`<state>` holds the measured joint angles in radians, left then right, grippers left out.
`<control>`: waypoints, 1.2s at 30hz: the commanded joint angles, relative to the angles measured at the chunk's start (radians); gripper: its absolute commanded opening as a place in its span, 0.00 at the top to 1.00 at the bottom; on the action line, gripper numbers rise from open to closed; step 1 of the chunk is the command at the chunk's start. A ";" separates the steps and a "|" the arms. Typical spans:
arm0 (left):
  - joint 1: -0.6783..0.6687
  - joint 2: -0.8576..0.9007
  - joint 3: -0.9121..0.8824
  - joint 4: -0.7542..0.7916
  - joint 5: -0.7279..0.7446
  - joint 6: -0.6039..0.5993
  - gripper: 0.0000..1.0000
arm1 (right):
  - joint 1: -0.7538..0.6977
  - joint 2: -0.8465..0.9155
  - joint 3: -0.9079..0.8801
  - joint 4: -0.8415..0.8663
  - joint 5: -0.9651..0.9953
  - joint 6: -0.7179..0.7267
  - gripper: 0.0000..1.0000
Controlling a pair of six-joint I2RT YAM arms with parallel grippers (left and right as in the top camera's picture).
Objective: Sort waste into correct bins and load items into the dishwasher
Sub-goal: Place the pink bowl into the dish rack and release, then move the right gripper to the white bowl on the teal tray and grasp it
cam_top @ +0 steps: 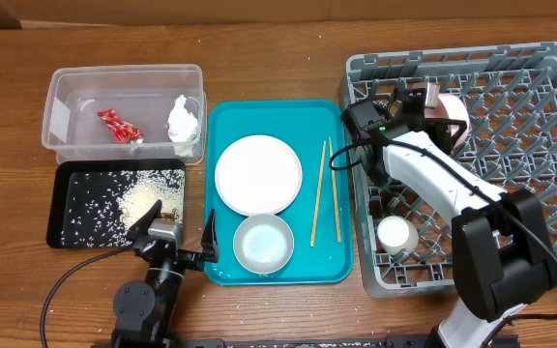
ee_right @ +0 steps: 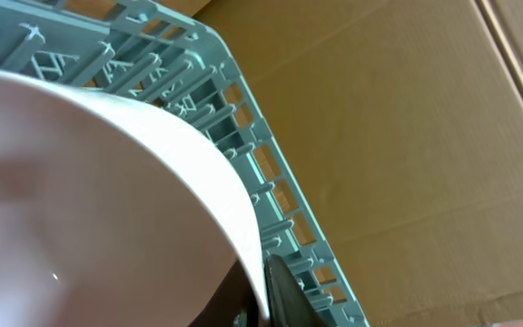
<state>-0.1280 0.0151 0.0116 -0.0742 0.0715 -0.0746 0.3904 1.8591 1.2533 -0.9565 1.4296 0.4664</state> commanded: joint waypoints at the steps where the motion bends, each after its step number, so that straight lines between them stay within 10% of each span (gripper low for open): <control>1: 0.011 -0.011 -0.007 0.003 0.000 0.008 0.00 | 0.019 0.016 -0.009 0.005 -0.002 -0.007 0.94; 6: 0.011 -0.011 -0.007 0.003 0.000 0.008 0.00 | 0.074 0.016 -0.009 -0.007 -0.021 -0.006 0.88; 13: 0.011 -0.011 -0.007 0.003 0.000 0.008 0.00 | 0.138 0.015 -0.007 -0.025 -0.020 -0.002 0.39; 20: 0.011 -0.011 -0.007 0.003 0.000 0.008 0.00 | 0.147 -0.032 0.100 -0.159 -0.153 0.119 0.37; 36: 0.011 -0.011 -0.007 0.003 0.000 0.008 0.00 | 0.213 -0.138 0.213 -0.142 -1.765 -0.103 0.33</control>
<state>-0.1280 0.0151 0.0116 -0.0742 0.0715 -0.0746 0.5831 1.7111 1.4860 -1.0966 0.0383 0.4557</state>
